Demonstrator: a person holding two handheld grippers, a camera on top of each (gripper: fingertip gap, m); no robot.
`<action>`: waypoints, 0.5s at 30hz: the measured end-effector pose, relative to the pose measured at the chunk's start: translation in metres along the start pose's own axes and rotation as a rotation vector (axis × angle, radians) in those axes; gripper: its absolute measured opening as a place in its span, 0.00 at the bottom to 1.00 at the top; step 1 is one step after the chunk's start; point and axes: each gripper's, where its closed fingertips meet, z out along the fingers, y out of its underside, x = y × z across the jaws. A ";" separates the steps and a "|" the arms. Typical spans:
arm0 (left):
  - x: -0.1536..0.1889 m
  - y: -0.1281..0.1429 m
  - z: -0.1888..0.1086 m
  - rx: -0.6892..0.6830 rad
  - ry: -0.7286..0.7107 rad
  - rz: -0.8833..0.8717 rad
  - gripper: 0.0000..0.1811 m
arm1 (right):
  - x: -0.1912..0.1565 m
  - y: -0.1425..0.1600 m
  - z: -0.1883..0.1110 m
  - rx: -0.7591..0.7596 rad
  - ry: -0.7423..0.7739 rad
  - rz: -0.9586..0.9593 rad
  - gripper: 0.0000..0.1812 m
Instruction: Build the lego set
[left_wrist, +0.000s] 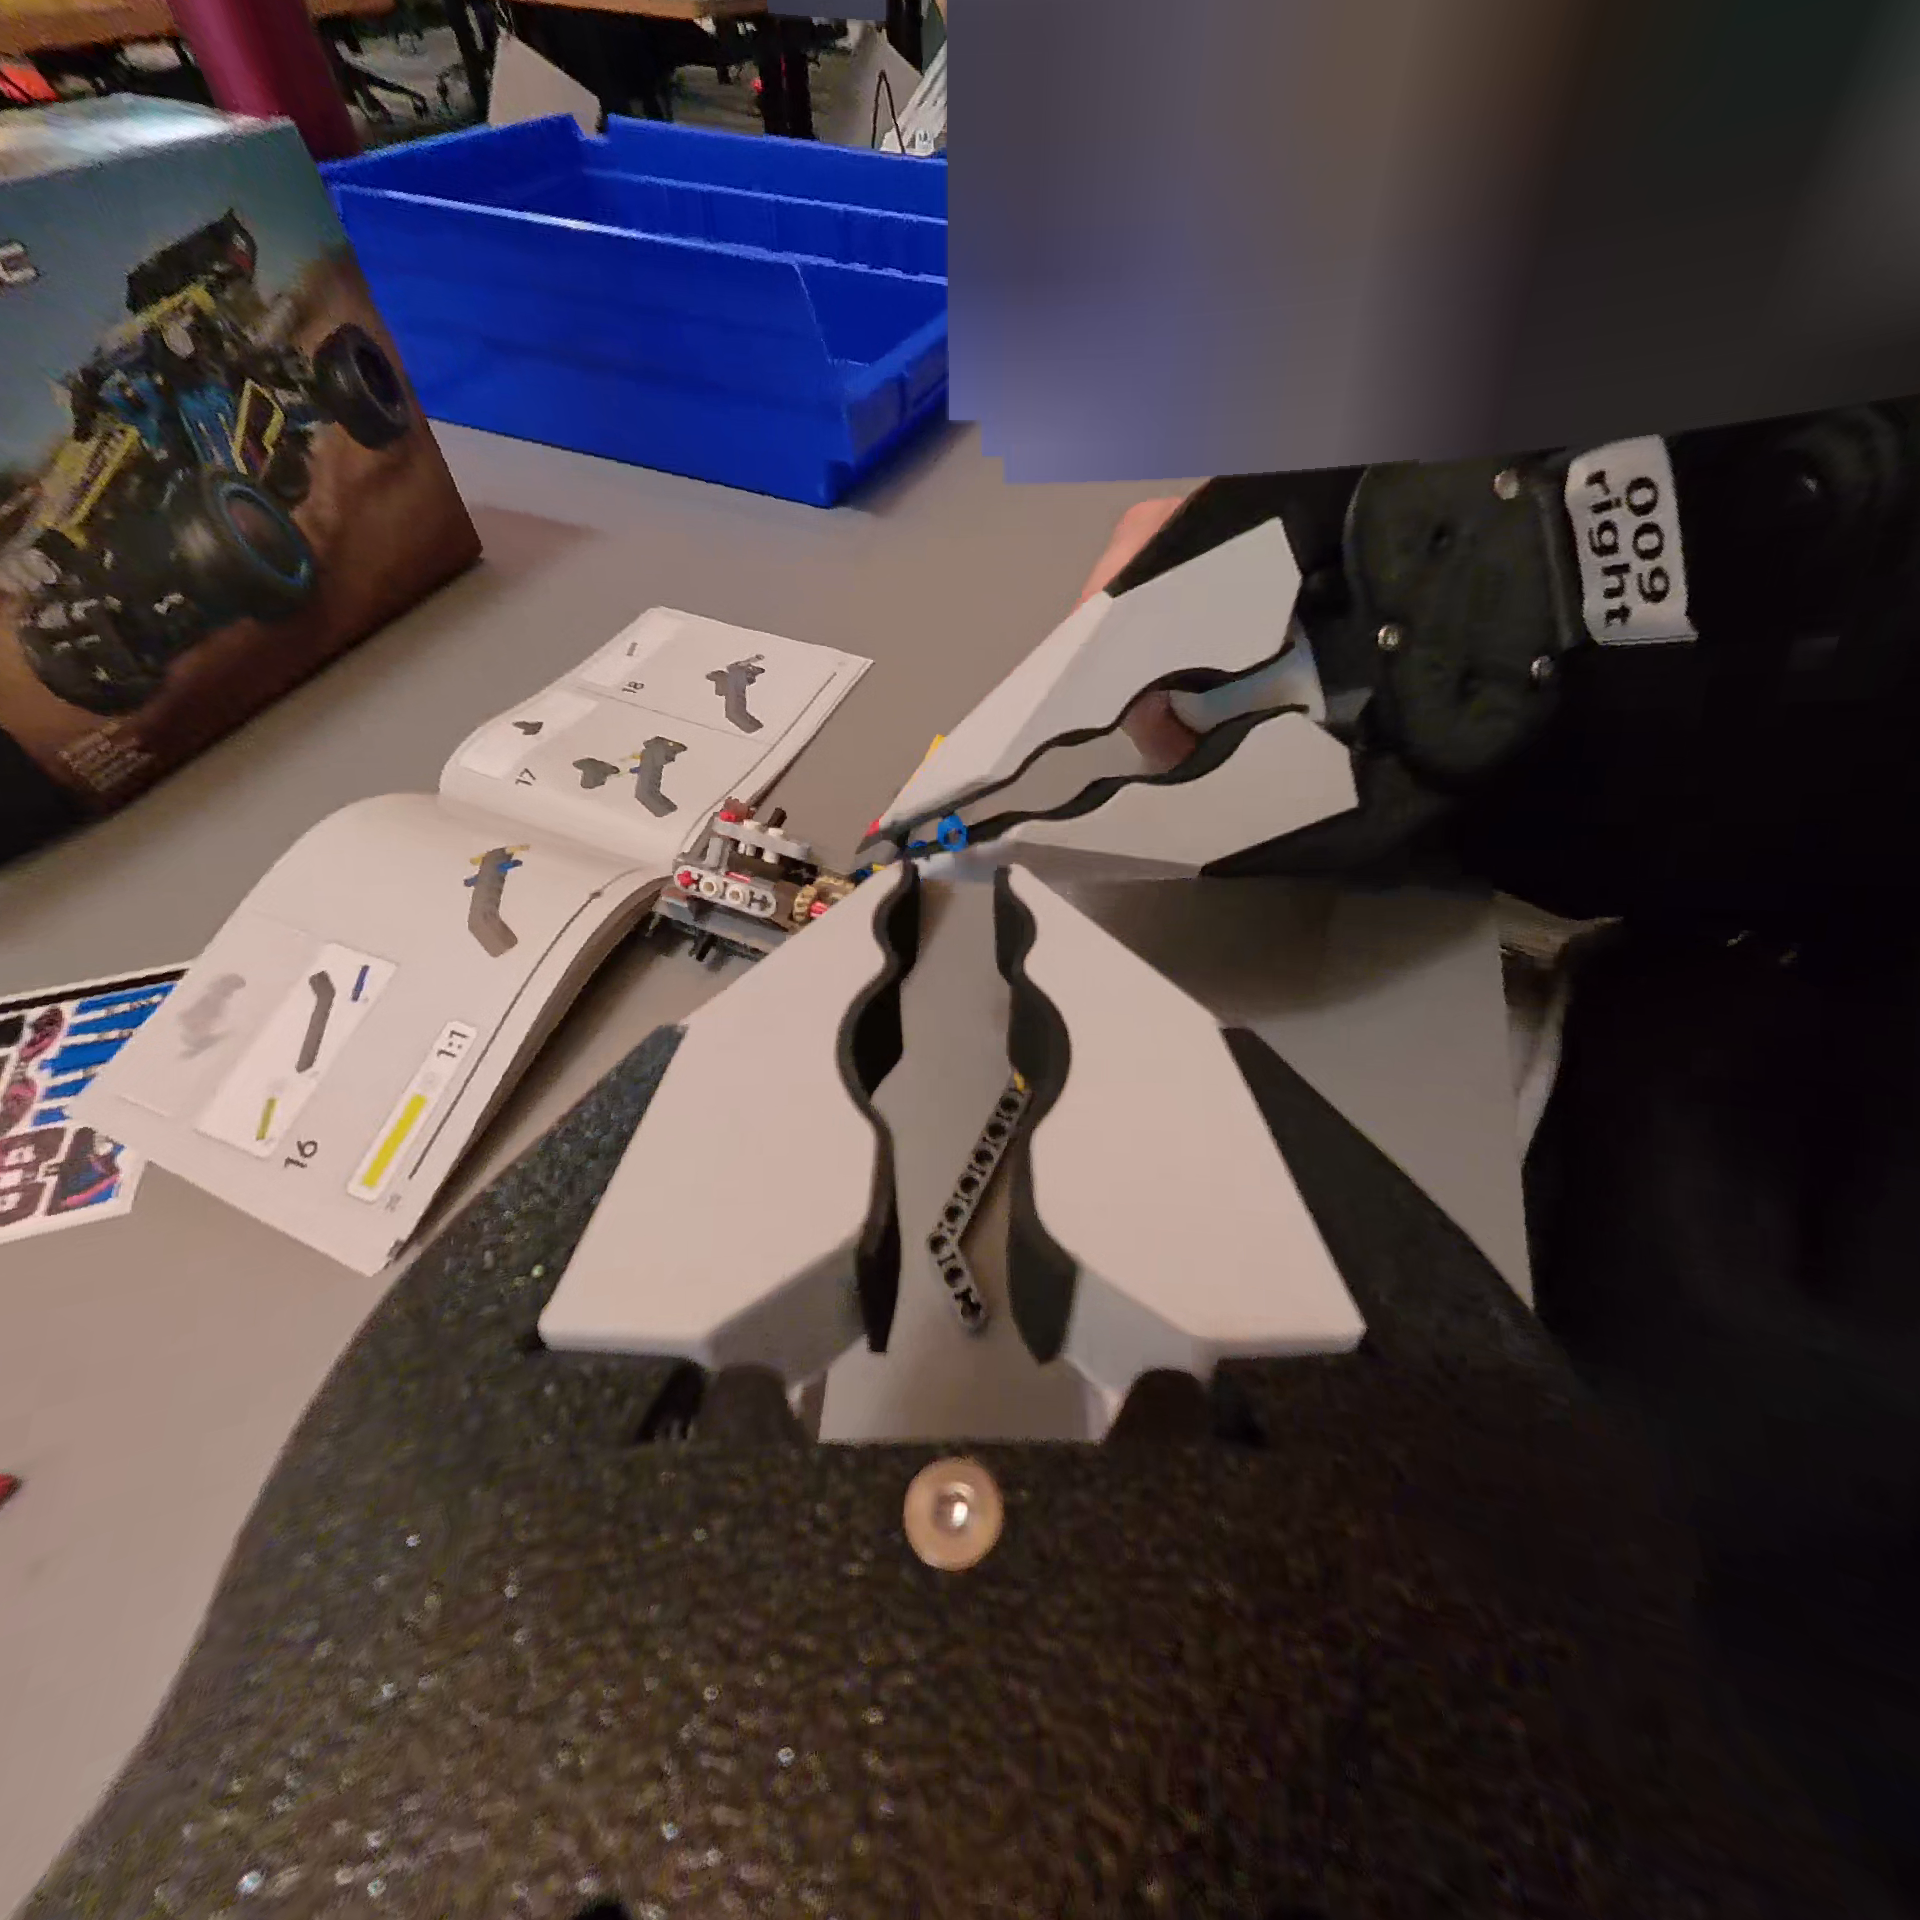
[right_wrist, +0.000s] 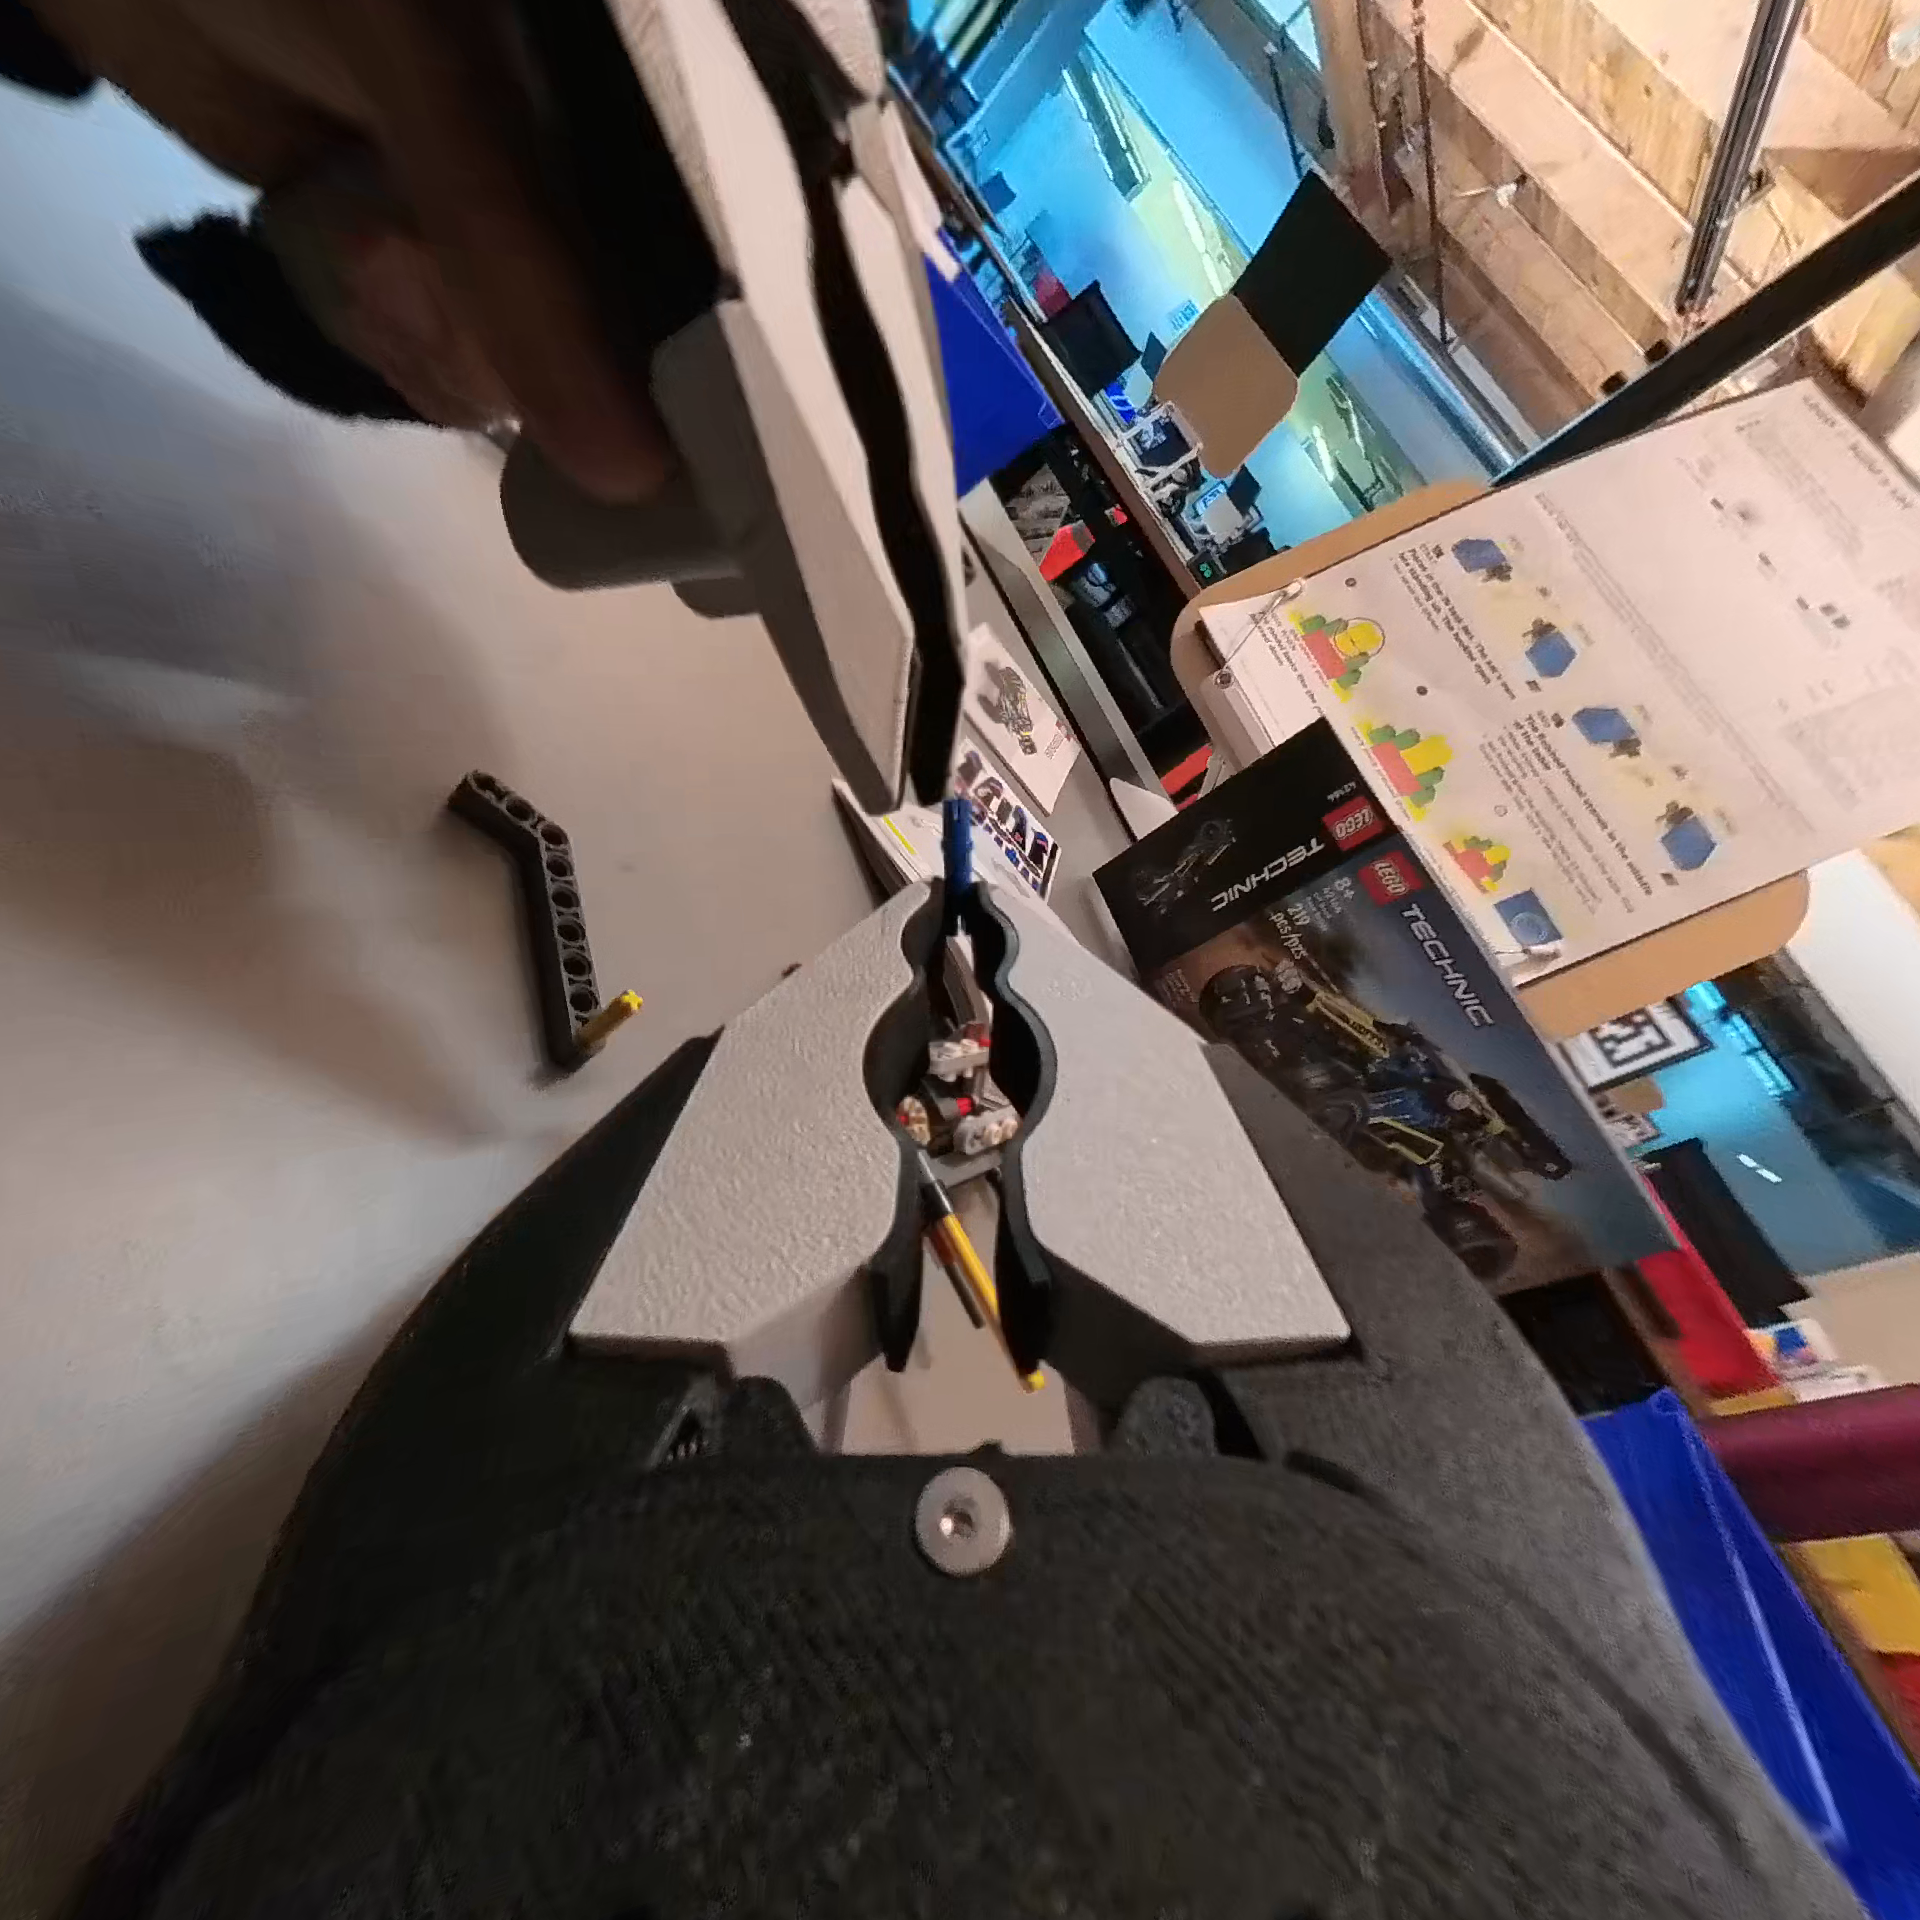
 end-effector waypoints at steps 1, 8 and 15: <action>0.000 -0.001 0.000 0.012 -0.008 0.012 0.05 | 0.000 -0.001 0.000 0.008 -0.005 0.017 0.01; 0.003 -0.007 -0.001 0.033 -0.020 0.050 0.03 | -0.004 -0.006 -0.001 0.023 -0.017 -0.005 0.01; 0.005 -0.003 0.000 -0.002 -0.029 0.106 0.02 | -0.007 -0.011 -0.001 0.038 -0.026 0.006 0.01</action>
